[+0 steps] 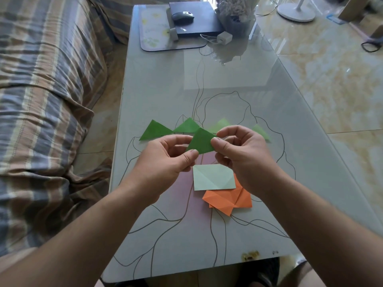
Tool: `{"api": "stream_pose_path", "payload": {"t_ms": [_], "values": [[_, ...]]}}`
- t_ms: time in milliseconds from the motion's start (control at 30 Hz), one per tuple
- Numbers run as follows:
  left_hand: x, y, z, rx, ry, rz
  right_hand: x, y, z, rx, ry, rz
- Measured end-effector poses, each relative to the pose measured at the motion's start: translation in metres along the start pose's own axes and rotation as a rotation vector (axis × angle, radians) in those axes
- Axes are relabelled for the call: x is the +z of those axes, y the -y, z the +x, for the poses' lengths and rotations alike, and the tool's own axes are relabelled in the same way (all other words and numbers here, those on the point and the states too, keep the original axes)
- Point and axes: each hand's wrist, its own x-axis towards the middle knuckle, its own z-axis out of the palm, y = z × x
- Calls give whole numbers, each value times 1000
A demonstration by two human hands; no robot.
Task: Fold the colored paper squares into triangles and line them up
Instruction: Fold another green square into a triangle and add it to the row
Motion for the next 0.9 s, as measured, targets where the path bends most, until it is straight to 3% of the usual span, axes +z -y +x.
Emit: {"api": "stream_pose_path", "payload": {"t_ms": [300, 533, 700, 900], "values": [[-6, 3, 10, -108, -117, -228, 0, 4, -1, -30, -6, -2], [-4, 0, 10, -92, -180, -330, 3, 4, -2, 24, -93, 54], [11, 3, 5, -116, -113, -589, 9, 0, -2, 110, -126, 185], [26, 10, -1, -145, -36, -549, 21, -4, -12, 130, -37, 244]]}}
